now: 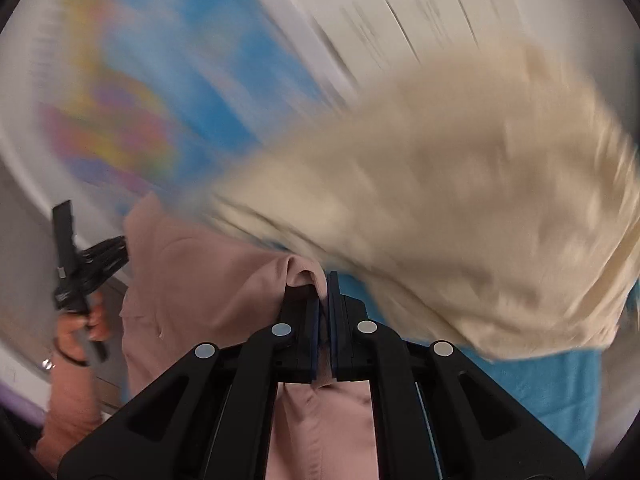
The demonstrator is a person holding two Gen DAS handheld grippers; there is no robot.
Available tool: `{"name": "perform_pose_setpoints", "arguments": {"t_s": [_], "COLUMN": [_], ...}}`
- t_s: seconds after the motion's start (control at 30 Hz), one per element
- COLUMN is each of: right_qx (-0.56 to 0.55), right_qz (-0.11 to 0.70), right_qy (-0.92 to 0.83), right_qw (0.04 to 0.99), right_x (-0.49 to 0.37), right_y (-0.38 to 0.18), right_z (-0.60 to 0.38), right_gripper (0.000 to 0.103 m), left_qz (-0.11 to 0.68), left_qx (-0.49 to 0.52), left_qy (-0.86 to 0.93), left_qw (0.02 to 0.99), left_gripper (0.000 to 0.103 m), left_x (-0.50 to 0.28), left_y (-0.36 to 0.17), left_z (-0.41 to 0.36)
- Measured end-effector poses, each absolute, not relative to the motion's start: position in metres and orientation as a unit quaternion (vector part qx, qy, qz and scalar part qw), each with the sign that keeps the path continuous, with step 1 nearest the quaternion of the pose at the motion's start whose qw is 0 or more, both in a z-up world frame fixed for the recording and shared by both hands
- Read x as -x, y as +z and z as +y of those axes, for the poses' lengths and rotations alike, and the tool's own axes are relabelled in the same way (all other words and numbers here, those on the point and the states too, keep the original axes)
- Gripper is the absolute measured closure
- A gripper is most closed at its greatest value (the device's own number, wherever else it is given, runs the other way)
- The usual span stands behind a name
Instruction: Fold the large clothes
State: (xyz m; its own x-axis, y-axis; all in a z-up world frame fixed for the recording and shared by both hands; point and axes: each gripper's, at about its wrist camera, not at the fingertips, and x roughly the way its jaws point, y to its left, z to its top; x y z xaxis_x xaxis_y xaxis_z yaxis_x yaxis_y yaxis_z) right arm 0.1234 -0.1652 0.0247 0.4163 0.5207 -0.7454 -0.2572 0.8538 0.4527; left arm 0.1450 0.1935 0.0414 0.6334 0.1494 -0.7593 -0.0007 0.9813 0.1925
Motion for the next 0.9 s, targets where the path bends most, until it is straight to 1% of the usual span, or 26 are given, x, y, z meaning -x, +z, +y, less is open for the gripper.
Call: {"name": "perform_pose_setpoints", "arguments": {"t_s": [0.03,0.07,0.1,0.13,0.17,0.2,0.23,0.27,0.3,0.33,0.4,0.43,0.5,0.53,0.6,0.67,0.7,0.73,0.77,0.8,0.83,0.87,0.9], "right_qx": [-0.118,-0.111,-0.105,-0.099,-0.098,-0.089,-0.060,-0.032,-0.018,-0.001,0.047,0.067,0.105,0.125,0.192,0.231,0.241,0.243,0.244,0.234,0.217,0.195,0.182], "right_qz": [0.511,0.526,0.541,0.548,0.547,0.544,0.533,0.518,0.505,0.482,0.430,0.407,0.378,0.371,0.373,0.380,0.391,0.401,0.413,0.425,0.434,0.425,0.413], "right_qy": [0.204,0.195,0.193,0.178,0.176,0.180,0.177,0.173,0.178,0.195,0.229,0.248,0.268,0.274,0.272,0.262,0.257,0.254,0.246,0.255,0.269,0.272,0.277], "right_qw": [0.827,0.820,0.812,0.811,0.813,0.815,0.825,0.837,0.844,0.854,0.872,0.876,0.880,0.878,0.866,0.857,0.851,0.846,0.842,0.837,0.832,0.841,0.848], "right_x": [-0.130,-0.135,-0.140,-0.144,-0.144,-0.144,-0.141,-0.136,-0.133,-0.123,-0.101,-0.092,-0.081,-0.082,-0.090,-0.109,-0.116,-0.121,-0.128,-0.132,-0.134,-0.133,-0.131], "right_y": [-0.004,-0.022,-0.038,-0.048,-0.048,-0.044,-0.033,-0.021,-0.012,0.002,0.030,0.040,0.043,0.043,0.026,0.010,0.000,-0.004,-0.011,-0.012,-0.009,0.005,0.015], "right_z": [-0.164,-0.162,-0.161,-0.162,-0.163,-0.162,-0.160,-0.156,-0.153,-0.147,-0.126,-0.113,-0.083,-0.068,-0.030,-0.007,-0.002,0.001,0.002,0.001,-0.002,-0.010,-0.017], "right_gripper": [0.099,0.099,0.097,0.092,0.090,0.086,0.066,0.053,0.030,0.023,0.021,0.017,0.011,0.011,0.011,0.012,0.016,0.038,0.057,0.090,0.097,0.097,0.097], "left_qz": [0.462,0.478,0.481,0.472,0.458,0.428,0.401,0.385,0.371,0.364,0.367,0.371,0.394,0.409,0.436,0.457,0.467,0.476,0.477,0.479,0.472,0.455,0.431], "left_qx": [-0.066,-0.043,-0.016,-0.001,0.001,0.002,0.002,-0.001,-0.008,-0.017,-0.027,-0.029,-0.034,-0.029,-0.008,0.002,0.005,0.010,0.012,0.018,0.020,0.019,0.012], "left_qy": [0.029,0.018,0.001,-0.019,-0.027,-0.042,-0.058,-0.065,-0.068,-0.066,-0.048,-0.042,-0.031,-0.024,-0.026,-0.027,-0.031,-0.043,-0.051,-0.064,-0.060,-0.057,-0.055], "left_qw": [0.884,0.877,0.876,0.881,0.889,0.903,0.914,0.920,0.926,0.929,0.929,0.927,0.918,0.912,0.900,0.889,0.884,0.878,0.877,0.876,0.879,0.888,0.901], "left_gripper": [0.091,0.089,0.085,0.080,0.066,0.044,0.036,0.027,0.027,0.026,0.025,0.024,0.021,0.020,0.020,0.020,0.021,0.025,0.051,0.083,0.093,0.100,0.100], "left_x": [-0.156,-0.159,-0.155,-0.144,-0.133,-0.114,-0.094,-0.082,-0.068,-0.050,-0.030,-0.021,-0.013,-0.012,-0.022,-0.031,-0.036,-0.040,-0.041,-0.043,-0.043,-0.042,-0.039], "left_y": [0.012,-0.002,-0.012,-0.013,-0.008,0.003,0.014,0.020,0.024,0.026,0.021,0.021,0.001,-0.011,-0.034,-0.053,-0.063,-0.072,-0.076,-0.078,-0.074,-0.064,-0.050], "left_z": [0.202,0.209,0.220,0.232,0.240,0.252,0.265,0.273,0.282,0.292,0.304,0.306,0.313,0.316,0.324,0.326,0.327,0.325,0.323,0.320,0.319,0.316,0.314]}}
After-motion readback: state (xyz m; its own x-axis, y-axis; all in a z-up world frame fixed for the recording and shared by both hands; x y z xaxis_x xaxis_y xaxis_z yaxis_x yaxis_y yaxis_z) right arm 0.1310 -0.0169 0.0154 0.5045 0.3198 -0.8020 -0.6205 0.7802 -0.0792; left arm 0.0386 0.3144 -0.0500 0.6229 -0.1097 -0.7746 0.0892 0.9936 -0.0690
